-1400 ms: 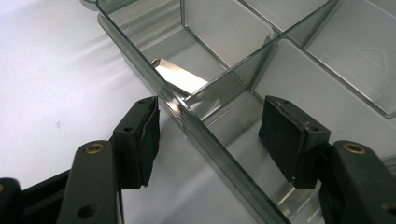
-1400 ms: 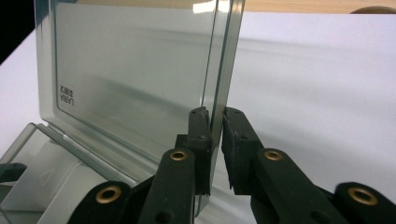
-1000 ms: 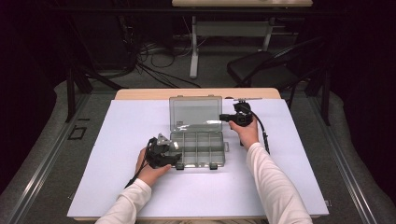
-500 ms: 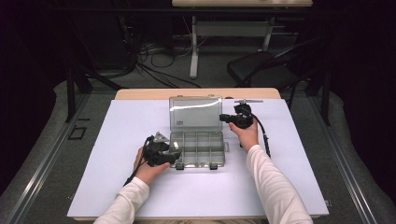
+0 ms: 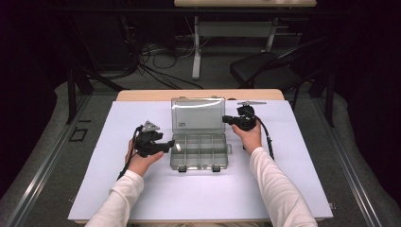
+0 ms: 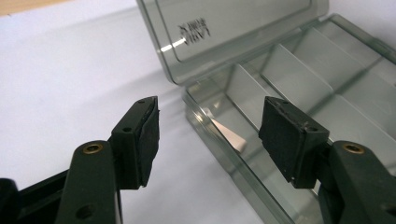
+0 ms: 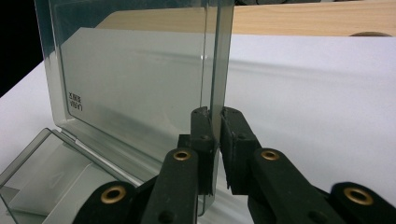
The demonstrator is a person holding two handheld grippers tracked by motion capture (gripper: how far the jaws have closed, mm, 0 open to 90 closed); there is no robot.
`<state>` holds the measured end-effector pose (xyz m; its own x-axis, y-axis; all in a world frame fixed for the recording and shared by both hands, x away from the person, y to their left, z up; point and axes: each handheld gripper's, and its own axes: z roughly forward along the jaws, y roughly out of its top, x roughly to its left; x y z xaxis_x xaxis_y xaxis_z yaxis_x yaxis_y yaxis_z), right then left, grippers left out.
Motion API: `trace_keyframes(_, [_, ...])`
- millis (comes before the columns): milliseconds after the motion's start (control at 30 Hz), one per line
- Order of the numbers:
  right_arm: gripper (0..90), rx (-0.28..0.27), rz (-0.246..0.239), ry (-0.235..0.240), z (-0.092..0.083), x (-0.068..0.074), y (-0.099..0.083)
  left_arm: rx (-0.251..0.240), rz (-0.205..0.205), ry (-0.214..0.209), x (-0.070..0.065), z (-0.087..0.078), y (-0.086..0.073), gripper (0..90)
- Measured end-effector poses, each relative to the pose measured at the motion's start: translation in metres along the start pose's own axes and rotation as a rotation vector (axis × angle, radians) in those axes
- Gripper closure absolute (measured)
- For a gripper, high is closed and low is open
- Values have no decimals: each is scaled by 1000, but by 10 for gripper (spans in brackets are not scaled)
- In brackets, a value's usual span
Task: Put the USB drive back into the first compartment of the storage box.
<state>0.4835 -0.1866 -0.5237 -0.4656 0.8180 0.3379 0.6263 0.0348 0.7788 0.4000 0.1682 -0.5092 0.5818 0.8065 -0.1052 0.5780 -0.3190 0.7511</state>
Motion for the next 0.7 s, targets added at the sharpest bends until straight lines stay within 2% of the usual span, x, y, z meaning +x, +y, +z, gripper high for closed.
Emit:
trace_keyframes(67, [840,-2,1,3,0,0,0,-6,-21,-8,5,0,6,377])
trace_keyframes(133, [839,-2,3,4,0,-1,0,-46,-30,-24,11,1,13,372])
trace_keyframes(233, [839,-4,0,6,0,-1,0,-62,-56,-23,17,-1,24,370])
trace_keyframes(300, [839,-1,-1,5,0,-1,0,-95,-46,-23,21,-1,31,355])
trace_keyframes(367, [840,-4,-4,2,0,0,0,-94,-45,-22,23,-2,40,347])
trace_keyframes(433, [839,-2,-6,2,0,0,0,-116,-29,-15,24,-1,46,347])
trace_keyframes(700, [840,-6,-9,4,0,0,0,-111,-32,-27,27,4,72,348])
